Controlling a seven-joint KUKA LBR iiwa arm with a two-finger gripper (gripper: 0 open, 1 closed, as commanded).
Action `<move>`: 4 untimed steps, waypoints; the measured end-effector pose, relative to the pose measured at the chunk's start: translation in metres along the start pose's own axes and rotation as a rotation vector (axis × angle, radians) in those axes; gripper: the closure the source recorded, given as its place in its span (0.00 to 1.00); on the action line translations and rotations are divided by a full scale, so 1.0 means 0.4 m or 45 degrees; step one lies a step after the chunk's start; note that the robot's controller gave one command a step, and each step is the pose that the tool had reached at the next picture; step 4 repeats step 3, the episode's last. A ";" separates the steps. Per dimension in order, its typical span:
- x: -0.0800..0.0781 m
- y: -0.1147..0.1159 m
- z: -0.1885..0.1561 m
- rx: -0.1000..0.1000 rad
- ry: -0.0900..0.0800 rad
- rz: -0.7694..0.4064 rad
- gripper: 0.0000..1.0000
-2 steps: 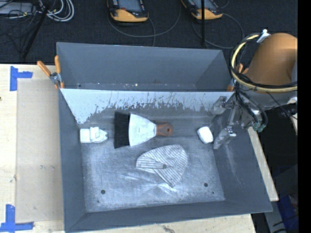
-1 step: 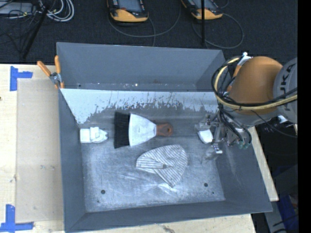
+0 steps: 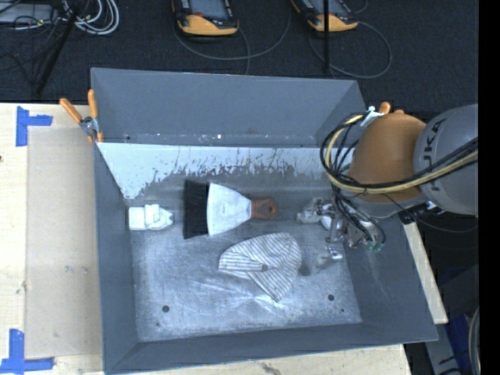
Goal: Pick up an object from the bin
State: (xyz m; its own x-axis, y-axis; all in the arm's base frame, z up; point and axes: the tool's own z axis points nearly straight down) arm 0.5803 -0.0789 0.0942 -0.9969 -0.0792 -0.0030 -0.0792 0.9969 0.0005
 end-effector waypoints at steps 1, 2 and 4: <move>-0.032 0.301 0.034 0.005 -0.001 -0.045 1.00; -0.032 0.301 0.034 0.006 -0.001 -0.046 1.00; -0.084 0.322 -0.299 0.000 0.001 -0.168 1.00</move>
Offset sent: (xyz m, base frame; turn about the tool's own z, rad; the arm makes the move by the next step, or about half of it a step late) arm 0.0000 0.0000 0.0000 0.0000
